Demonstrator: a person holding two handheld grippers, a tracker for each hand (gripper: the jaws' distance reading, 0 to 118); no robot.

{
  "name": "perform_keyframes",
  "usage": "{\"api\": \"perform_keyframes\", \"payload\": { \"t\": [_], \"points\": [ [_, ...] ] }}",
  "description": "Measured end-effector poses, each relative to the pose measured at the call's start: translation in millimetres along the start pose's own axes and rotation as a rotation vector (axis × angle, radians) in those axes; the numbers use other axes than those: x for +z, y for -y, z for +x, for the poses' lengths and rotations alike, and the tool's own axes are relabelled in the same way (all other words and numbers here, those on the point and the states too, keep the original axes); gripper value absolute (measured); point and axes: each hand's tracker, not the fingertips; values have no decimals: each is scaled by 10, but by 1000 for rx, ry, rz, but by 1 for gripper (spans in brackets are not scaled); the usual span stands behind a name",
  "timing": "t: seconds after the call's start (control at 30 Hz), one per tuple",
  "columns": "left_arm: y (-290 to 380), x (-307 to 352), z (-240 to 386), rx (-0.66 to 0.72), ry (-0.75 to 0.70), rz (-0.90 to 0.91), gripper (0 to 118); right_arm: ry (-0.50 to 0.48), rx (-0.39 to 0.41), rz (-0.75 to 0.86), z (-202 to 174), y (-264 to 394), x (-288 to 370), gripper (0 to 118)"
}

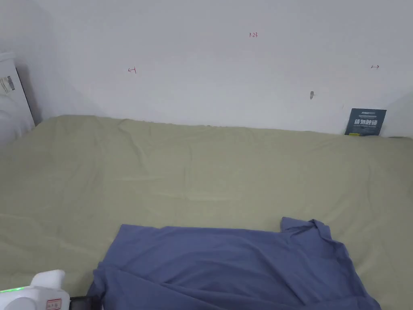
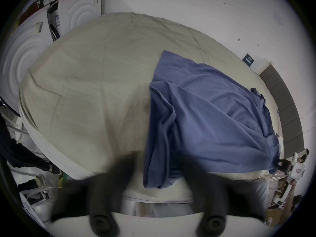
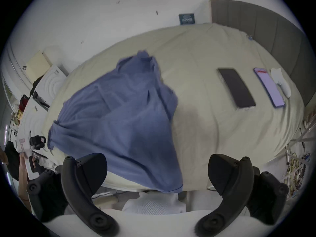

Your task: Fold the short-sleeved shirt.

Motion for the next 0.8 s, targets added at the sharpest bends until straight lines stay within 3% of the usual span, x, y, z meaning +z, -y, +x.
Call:
{"api": "perform_keyframes", "payload": {
  "t": [0.07, 0.17, 0.23, 0.27, 0.3, 0.33, 0.4, 0.47, 0.5, 0.57, 0.73, 0.8],
  "points": [
    [-69, 111, -10, 12, 18, -19, 111, 0, 22, -1, -14, -194, 64, 117],
    [-452, 203, 1, -25, 19, 58, 111, 65, 134, 43, -309, -482, 137, 117],
    [-680, 164, 143, -45, 16, 78, 97, 50, 130, 71, -449, -693, 87, 110],
    [-804, 108, 207, -47, 30, 89, 75, 12, 125, 77, -406, -807, -42, 89],
    [-924, 36, 262, -49, 38, 97, 17, -31, 124, 86, -442, -908, -100, 25],
    [-1056, -82, 331, -51, 43, 72, 0, -37, 132, 89, -494, -1014, -194, 1],
    [-1280, -360, 382, -83, 13, 73, 0, 29, 175, 104, -534, -1208, -371, 1],
    [-1506, -627, 420, -73, 22, 80, 0, 21, 184, 87, -521, -1393, -571, 1],
    [-1592, -734, 450, -52, 36, 75, 17, 24, 182, 83, -505, -1467, -656, 1],
    [-1753, -1027, 492, -51, -3, 46, 116, 32, 178, 67, -592, -1624, -807, 1],
    [-2014, -1800, 524, -120, -94, -112, 112, 45, 163, 28, -469, -1835, -1142, 1],
    [-1949, -1744, 596, -118, -107, -109, 111, 74, 174, 11, -438, -1889, -1243, 1]
  ]
}}
